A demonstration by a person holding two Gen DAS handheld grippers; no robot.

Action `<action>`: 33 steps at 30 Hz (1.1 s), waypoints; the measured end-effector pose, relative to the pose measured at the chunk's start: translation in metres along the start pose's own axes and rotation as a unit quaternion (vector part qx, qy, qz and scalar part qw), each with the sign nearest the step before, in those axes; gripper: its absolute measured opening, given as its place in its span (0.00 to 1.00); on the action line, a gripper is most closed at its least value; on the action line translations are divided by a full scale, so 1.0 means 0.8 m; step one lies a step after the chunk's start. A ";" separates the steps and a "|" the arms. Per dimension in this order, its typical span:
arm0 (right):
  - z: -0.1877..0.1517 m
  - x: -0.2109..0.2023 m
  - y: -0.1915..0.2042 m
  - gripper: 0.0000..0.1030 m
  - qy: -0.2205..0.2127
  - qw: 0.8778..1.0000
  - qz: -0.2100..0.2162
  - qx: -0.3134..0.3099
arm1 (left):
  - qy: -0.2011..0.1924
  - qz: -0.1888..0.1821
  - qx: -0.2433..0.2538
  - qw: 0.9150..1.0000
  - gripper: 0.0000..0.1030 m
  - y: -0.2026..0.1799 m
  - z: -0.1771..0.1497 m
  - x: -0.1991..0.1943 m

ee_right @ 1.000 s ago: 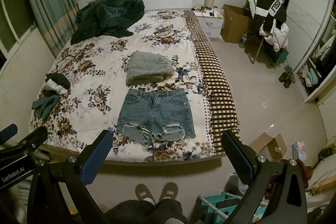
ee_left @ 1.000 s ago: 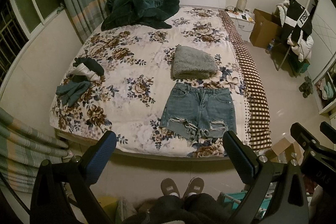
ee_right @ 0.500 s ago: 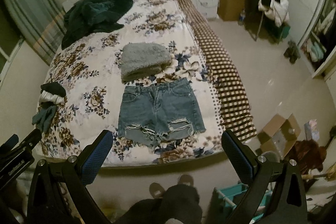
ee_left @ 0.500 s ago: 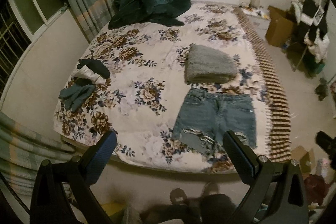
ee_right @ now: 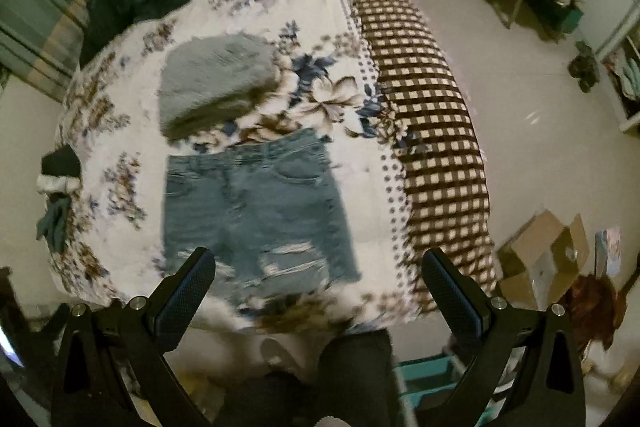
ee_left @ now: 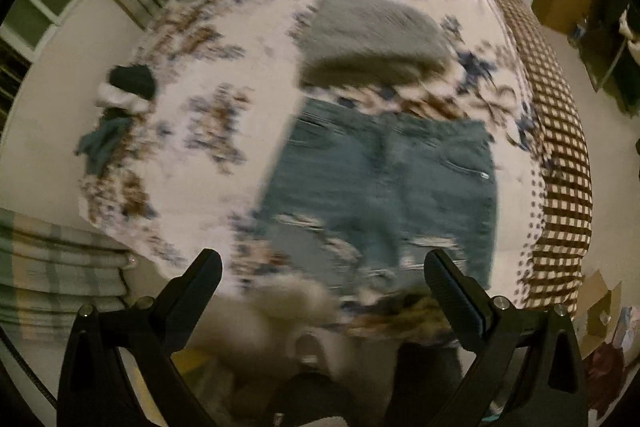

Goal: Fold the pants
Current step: 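Lower both grippers to the waistband of the denim shorts and grasp it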

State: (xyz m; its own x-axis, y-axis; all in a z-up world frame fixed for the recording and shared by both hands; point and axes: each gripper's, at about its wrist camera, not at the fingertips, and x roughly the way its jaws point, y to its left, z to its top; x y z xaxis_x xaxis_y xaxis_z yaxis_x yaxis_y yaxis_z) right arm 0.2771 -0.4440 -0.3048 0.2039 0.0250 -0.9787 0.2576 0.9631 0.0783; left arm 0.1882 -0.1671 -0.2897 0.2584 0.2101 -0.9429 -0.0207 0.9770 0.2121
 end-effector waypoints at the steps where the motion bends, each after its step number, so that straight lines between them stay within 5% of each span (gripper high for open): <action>1: 0.009 0.013 -0.013 1.00 0.003 1.000 -0.003 -0.006 | 0.008 -0.004 0.002 1.000 1.00 -0.022 0.001 0.016; 7: 0.068 0.136 -0.094 1.00 0.025 0.998 -0.021 -0.049 | 0.061 -0.015 0.025 0.998 1.00 -0.196 -0.021 0.155; 12: 0.083 0.227 -0.107 1.00 0.064 0.995 -0.001 -0.077 | 0.123 0.006 0.039 0.992 1.00 -0.259 -0.063 0.250; 16: 0.083 0.292 -0.085 1.00 0.090 0.989 0.033 -0.108 | 0.147 0.030 0.017 0.989 0.97 -0.254 -0.077 0.289; 19: 0.086 0.334 -0.056 1.00 0.105 0.985 0.060 -0.122 | 0.137 0.019 -0.013 0.990 0.81 -0.240 -0.076 0.299; 21: 0.090 0.361 -0.038 1.00 0.119 0.982 0.079 -0.121 | 0.131 -0.009 -0.026 0.991 0.66 -0.235 -0.074 0.302; 25: 0.103 0.404 -0.004 1.00 0.142 0.978 0.110 -0.106 | 0.113 -0.071 -0.044 0.990 0.21 -0.220 -0.070 0.295; 28: 0.110 0.434 0.025 1.00 0.156 0.975 0.118 -0.101 | 0.099 -0.095 -0.074 0.988 0.07 -0.192 -0.066 0.292; 30: 0.113 0.447 0.035 0.93 0.167 0.974 0.120 -0.096 | 0.089 -0.107 -0.091 0.986 0.05 -0.170 -0.062 0.291; 33: 0.114 0.456 0.050 0.52 0.171 0.973 0.123 -0.093 | 0.067 -0.126 -0.109 0.984 0.05 -0.131 -0.056 0.285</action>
State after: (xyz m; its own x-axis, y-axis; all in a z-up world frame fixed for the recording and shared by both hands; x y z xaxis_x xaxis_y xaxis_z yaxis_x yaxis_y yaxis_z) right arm 0.4475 -0.4207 -0.6411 -0.0961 0.3180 -0.9432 0.0595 0.9477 0.3134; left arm 0.2057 -0.2199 -0.5386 0.1521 -0.0515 -0.9870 -0.1832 0.9799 -0.0793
